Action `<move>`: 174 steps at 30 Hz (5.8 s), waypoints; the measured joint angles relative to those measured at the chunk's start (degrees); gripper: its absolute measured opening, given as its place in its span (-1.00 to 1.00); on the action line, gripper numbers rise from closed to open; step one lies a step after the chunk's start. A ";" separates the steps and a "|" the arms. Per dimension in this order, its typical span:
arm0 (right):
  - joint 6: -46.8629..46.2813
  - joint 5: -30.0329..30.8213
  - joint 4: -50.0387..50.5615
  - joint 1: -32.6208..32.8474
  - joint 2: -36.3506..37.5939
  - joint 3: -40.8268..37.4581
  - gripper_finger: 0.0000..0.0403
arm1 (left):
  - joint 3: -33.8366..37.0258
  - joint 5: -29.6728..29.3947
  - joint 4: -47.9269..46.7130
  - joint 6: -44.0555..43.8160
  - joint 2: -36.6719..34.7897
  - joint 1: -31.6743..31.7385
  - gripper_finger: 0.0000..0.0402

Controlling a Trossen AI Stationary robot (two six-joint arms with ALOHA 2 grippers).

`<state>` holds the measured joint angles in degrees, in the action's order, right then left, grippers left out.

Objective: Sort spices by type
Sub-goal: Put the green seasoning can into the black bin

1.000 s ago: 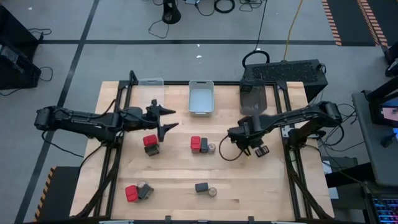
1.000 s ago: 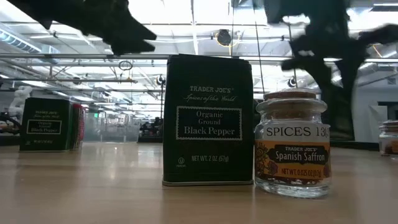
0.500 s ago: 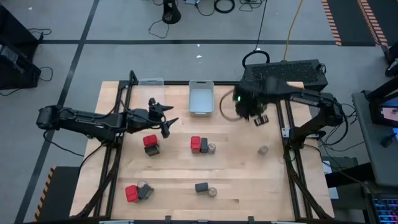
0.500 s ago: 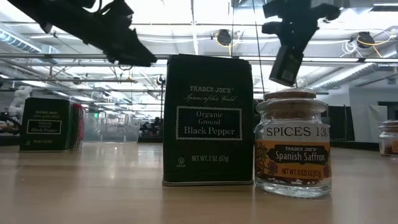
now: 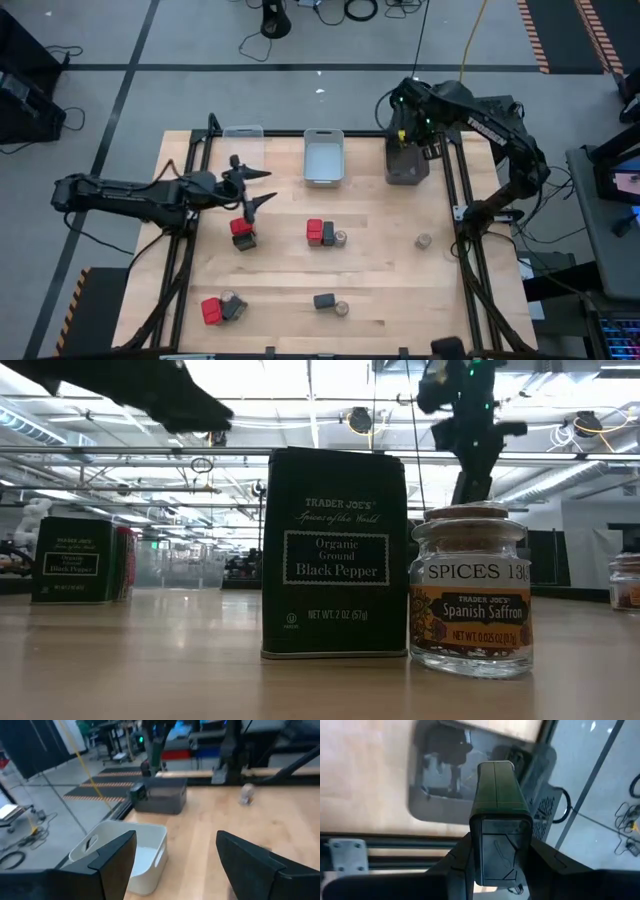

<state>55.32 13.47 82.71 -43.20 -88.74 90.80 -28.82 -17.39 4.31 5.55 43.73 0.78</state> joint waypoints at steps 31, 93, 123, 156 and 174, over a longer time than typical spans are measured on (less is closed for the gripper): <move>3.91 -2.56 -9.98 -5.68 -16.60 -0.02 -0.48 | 1.36 -1.79 -4.84 -0.66 -4.84 -1.23 0.40; -10.77 -9.97 -7.74 -2.34 -12.02 -0.02 -0.27 | 1.29 -1.31 -4.84 -0.67 -4.82 -1.25 0.40; -19.76 -24.38 -47.37 42.17 -9.28 -0.04 -0.29 | -2.91 6.52 -25.52 -19.08 -4.72 -5.20 0.40; -29.25 -28.30 -55.22 36.18 -2.99 -15.46 -0.29 | -20.48 7.74 -62.10 -44.31 22.96 -21.60 0.40; -36.69 -28.75 -88.59 40.89 17.56 -42.32 -0.29 | -16.61 6.67 -63.10 -53.27 23.27 -27.17 0.40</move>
<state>18.63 -15.27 -5.88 -2.30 -71.18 48.49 -45.43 -10.72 -58.80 -47.72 67.00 -26.39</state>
